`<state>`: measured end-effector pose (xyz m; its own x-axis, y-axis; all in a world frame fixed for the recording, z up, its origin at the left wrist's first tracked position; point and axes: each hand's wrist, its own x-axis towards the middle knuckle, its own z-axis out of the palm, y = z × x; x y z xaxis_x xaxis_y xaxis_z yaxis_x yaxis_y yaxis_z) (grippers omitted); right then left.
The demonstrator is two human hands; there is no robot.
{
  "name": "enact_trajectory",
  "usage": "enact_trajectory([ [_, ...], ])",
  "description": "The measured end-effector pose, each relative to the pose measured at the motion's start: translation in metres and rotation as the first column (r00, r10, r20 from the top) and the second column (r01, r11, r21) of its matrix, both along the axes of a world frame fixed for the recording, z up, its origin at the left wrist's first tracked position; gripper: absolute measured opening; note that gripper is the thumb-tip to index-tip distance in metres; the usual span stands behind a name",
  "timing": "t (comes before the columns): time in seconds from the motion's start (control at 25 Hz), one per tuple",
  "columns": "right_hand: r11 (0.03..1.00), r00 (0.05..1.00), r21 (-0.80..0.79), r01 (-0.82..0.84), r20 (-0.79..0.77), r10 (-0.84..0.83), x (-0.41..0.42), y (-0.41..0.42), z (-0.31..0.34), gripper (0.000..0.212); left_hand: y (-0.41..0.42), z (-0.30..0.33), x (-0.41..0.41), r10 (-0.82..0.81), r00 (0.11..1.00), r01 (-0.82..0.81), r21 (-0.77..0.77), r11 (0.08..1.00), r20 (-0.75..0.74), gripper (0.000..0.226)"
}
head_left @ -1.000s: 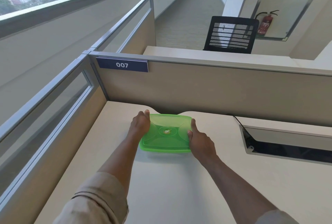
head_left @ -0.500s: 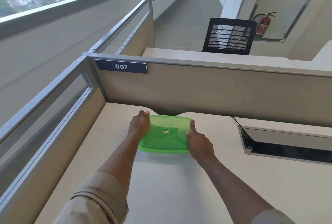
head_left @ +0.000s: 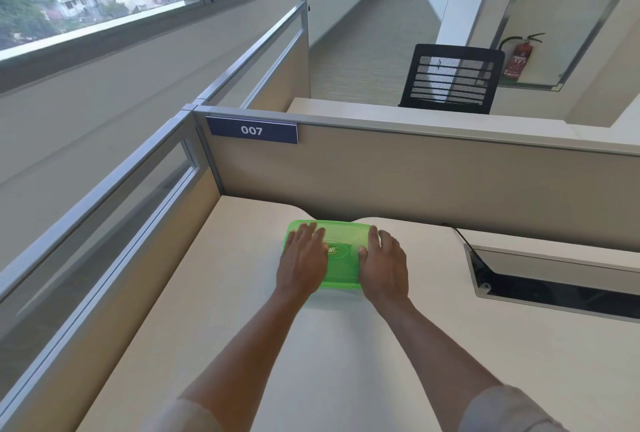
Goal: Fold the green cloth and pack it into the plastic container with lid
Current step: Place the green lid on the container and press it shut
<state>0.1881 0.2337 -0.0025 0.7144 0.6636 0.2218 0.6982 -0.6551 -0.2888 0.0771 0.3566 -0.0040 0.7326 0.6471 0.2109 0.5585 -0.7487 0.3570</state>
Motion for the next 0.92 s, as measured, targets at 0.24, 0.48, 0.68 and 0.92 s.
enact_trajectory([
  [0.24, 0.972, 0.977, -0.141, -0.189, -0.13, 0.171, -0.012, 0.02, -0.007, 0.061, -0.01, -0.012, -0.004, -0.046, 0.987, 0.044, -0.017, 0.999, -0.152, 0.059],
  [0.48, 0.966, 0.982, -0.177, -0.189, -0.057, 0.181, -0.017, 0.014, -0.014, 0.061, -0.016, -0.016, -0.006, -0.01, 0.984, 0.016, 0.031, 0.999, -0.18, 0.06],
  [0.68, 0.966, 0.984, -0.189, -0.175, -0.013, 0.175, -0.019, 0.013, -0.016, 0.062, -0.018, -0.017, -0.006, 0.008, 0.98, 0.0, 0.04, 0.999, -0.2, 0.061],
  [0.92, 0.965, 0.985, -0.201, -0.17, -0.009, 0.171, -0.019, 0.014, -0.018, 0.062, -0.019, -0.016, -0.006, 0.014, 0.98, -0.009, 0.029, 1.0, -0.2, 0.06],
])
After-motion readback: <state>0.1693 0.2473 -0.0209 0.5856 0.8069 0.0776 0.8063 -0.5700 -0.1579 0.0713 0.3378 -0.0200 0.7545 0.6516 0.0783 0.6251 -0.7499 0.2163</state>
